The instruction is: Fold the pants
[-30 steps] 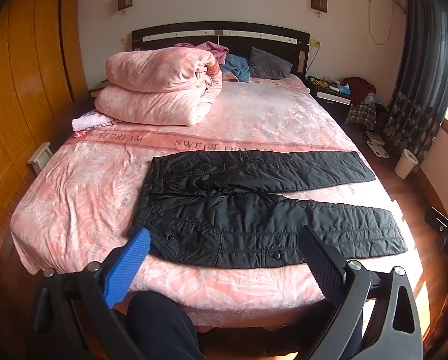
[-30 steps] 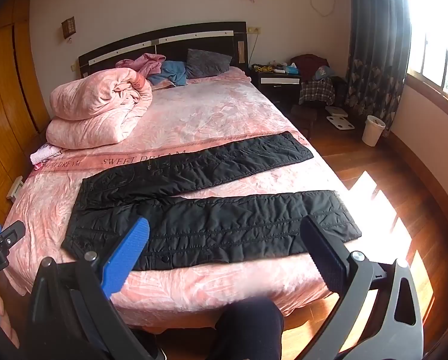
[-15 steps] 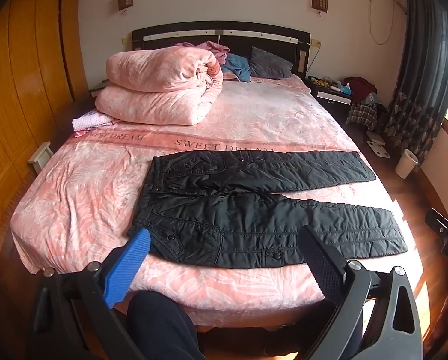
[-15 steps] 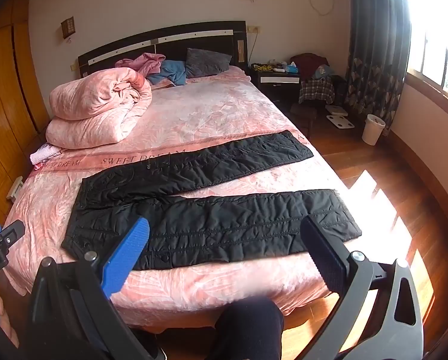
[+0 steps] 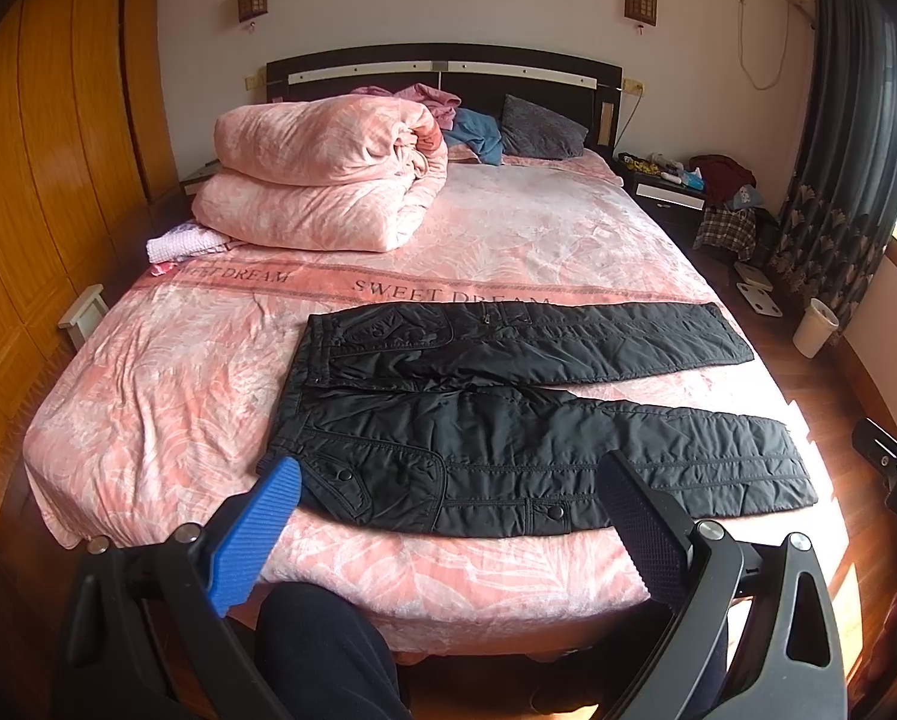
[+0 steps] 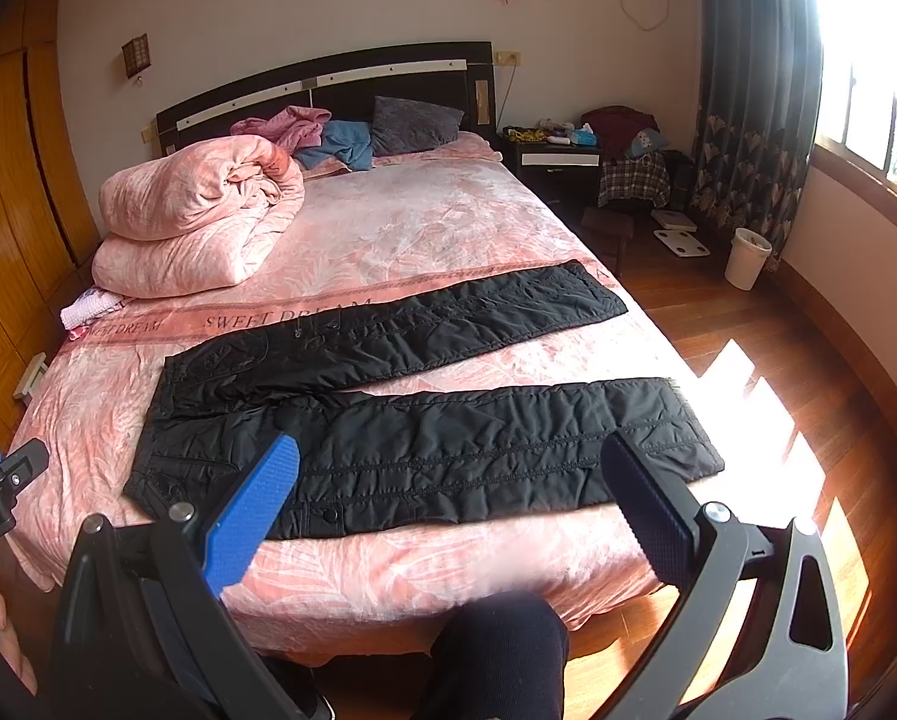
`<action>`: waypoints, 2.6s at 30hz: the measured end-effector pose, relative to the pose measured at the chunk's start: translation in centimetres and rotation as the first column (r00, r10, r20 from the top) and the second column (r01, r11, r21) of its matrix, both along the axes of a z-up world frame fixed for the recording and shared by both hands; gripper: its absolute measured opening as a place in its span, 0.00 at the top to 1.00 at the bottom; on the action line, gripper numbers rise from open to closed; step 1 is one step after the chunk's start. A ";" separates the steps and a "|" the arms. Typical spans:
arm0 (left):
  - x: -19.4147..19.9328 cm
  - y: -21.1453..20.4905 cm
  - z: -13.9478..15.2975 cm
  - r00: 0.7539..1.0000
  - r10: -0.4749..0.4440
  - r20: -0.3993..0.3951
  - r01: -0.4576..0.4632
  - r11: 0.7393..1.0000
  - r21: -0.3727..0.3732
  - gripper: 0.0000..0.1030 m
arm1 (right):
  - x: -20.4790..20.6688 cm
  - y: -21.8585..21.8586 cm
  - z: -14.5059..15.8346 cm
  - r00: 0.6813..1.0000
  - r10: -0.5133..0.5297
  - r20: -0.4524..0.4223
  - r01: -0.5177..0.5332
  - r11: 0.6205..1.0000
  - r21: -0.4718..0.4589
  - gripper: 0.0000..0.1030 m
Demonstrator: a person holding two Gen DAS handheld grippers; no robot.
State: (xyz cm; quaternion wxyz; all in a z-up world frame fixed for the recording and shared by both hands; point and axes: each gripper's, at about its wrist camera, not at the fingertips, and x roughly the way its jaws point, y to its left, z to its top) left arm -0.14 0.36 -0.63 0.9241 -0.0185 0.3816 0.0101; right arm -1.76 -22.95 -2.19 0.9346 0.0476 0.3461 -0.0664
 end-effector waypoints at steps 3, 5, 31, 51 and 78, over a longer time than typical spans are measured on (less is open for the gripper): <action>0.0 0.0 0.0 1.000 0.000 0.000 0.000 1.000 0.001 0.03 | 0.0 -0.2 0.2 1.000 -0.001 -0.001 0.001 1.000 0.001 0.02; 0.0 0.0 0.0 1.000 0.000 0.000 0.000 1.000 0.001 0.03 | 0.0 -0.1 0.2 1.000 0.001 -0.001 -0.001 1.000 0.000 0.02; -0.2 0.3 -0.2 1.000 0.003 0.003 -0.003 1.000 0.005 0.03 | 0.0 0.1 0.3 1.000 0.001 0.004 -0.001 1.000 0.000 0.02; -0.1 0.2 0.1 1.000 0.002 0.002 -0.002 1.000 0.004 0.03 | 0.2 0.0 0.3 1.000 -0.001 -0.002 0.001 1.000 0.002 0.02; 13.0 26.3 -22.4 0.914 0.067 -0.400 -0.273 0.831 -0.485 0.04 | 4.4 -5.6 -10.8 0.988 0.056 -0.146 -0.015 0.964 0.267 0.02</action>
